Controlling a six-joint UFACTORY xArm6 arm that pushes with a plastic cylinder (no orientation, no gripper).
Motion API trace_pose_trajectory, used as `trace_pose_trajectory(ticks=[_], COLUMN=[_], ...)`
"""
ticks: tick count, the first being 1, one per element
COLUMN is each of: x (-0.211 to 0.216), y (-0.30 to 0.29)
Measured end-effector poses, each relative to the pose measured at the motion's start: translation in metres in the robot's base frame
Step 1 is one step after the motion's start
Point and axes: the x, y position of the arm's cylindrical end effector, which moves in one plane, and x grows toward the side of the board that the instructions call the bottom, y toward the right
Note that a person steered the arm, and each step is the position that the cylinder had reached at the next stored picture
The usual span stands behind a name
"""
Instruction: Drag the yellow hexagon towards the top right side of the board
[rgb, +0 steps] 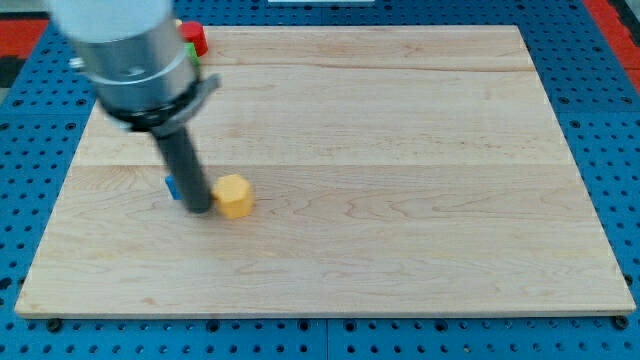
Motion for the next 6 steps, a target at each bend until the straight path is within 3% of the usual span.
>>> trace_pose_trajectory(ticks=[1,4,6], x=[-0.008,-0.003,-0.051], y=[0.068,0.116,0.209])
